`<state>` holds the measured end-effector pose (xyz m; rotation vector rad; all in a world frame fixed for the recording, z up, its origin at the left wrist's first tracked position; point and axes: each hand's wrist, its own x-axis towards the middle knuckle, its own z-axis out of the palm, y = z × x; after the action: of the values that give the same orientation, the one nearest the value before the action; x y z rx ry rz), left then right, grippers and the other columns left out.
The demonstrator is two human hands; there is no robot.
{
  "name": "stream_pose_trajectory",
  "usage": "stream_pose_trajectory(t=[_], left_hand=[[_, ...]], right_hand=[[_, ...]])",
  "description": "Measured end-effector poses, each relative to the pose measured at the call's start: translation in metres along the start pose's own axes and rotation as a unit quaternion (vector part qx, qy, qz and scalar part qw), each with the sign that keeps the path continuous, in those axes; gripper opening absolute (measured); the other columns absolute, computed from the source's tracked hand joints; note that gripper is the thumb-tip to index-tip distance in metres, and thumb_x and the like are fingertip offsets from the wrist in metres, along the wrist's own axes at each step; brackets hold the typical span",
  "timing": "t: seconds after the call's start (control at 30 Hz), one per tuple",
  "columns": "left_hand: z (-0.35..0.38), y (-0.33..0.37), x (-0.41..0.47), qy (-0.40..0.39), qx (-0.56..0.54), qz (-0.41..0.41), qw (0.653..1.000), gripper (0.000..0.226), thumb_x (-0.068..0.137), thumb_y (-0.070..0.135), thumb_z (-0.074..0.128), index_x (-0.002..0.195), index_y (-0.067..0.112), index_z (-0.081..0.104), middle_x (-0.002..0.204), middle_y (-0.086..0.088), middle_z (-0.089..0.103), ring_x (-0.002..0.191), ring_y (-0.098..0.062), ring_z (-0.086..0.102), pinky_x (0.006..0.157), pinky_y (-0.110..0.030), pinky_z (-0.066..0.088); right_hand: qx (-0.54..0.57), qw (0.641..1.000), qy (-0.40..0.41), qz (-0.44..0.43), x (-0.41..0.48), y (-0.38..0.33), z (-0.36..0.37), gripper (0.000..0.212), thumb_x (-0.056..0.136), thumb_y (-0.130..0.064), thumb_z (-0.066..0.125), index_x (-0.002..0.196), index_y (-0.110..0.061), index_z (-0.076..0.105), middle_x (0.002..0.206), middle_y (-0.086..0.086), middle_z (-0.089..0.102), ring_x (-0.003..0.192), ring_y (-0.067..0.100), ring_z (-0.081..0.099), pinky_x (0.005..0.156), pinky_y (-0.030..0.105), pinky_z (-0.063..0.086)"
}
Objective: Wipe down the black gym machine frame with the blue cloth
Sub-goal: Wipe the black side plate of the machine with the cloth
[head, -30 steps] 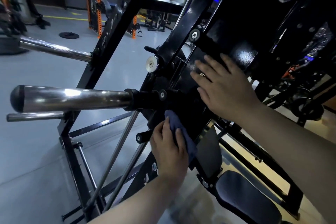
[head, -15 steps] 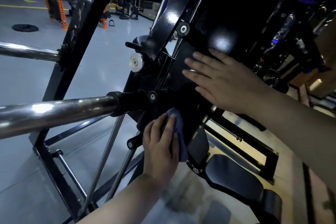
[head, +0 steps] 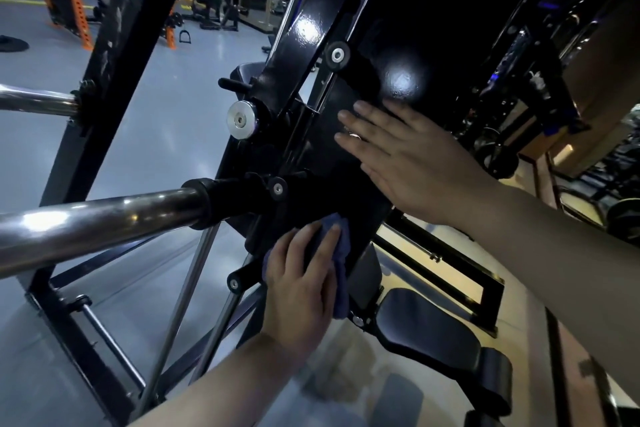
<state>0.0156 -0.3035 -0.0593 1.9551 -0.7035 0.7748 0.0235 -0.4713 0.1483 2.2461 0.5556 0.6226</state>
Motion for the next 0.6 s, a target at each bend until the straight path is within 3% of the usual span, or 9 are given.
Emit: stream_pose_trajectory(t=[0.17, 0.27, 0.43, 0.6], left_hand=[[0.002, 0.033, 0.061, 0.044, 0.011, -0.063, 0.997, 0.047, 0.104, 0.028, 0.035, 0.145, 0.018, 0.054, 0.144, -0.013, 0.05, 0.113, -0.041, 0.052, 0.102, -0.05, 0.039], [0.005, 0.031, 0.043, 0.04, 0.017, -0.062, 0.997, 0.046, 0.103, 0.027, 0.039, 0.146, 0.017, 0.053, 0.144, -0.013, 0.049, 0.12, -0.04, 0.049, 0.108, -0.048, 0.036], [0.011, 0.019, -0.027, 0.015, 0.01, -0.15, 0.988, 0.047, 0.103, 0.025, 0.04, 0.149, 0.018, 0.047, 0.143, -0.014, 0.047, 0.121, -0.036, 0.047, 0.104, -0.048, 0.04], [0.011, 0.046, 0.018, 0.069, 0.021, -0.172, 0.982, 0.048, 0.099, 0.027, 0.039, 0.142, 0.017, 0.056, 0.138, -0.011, 0.052, 0.118, -0.032, 0.047, 0.101, -0.042, 0.04]], right_hand=[[-0.025, 1.0, -0.013, -0.007, 0.001, 0.002, -0.001, 0.053, 0.108, -0.03, 0.028, 0.157, -0.011, 0.035, 0.166, 0.013, 0.026, 0.155, 0.028, 0.02, 0.126, 0.048, 0.016], [-0.02, 1.0, -0.007, 0.001, -0.001, 0.003, 0.002, 0.053, 0.108, -0.03, 0.026, 0.156, -0.011, 0.035, 0.165, 0.013, 0.027, 0.155, 0.028, 0.021, 0.126, 0.048, 0.015], [-0.001, 0.999, 0.023, 0.026, 0.001, -0.005, 0.009, 0.05, 0.106, -0.027, 0.032, 0.153, -0.011, 0.041, 0.163, 0.012, 0.033, 0.153, 0.029, 0.026, 0.124, 0.051, 0.018], [-0.011, 0.999, 0.005, 0.035, 0.001, -0.018, 0.006, 0.055, 0.104, -0.03, 0.03, 0.154, -0.008, 0.039, 0.164, 0.017, 0.029, 0.154, 0.034, 0.023, 0.124, 0.057, 0.014]])
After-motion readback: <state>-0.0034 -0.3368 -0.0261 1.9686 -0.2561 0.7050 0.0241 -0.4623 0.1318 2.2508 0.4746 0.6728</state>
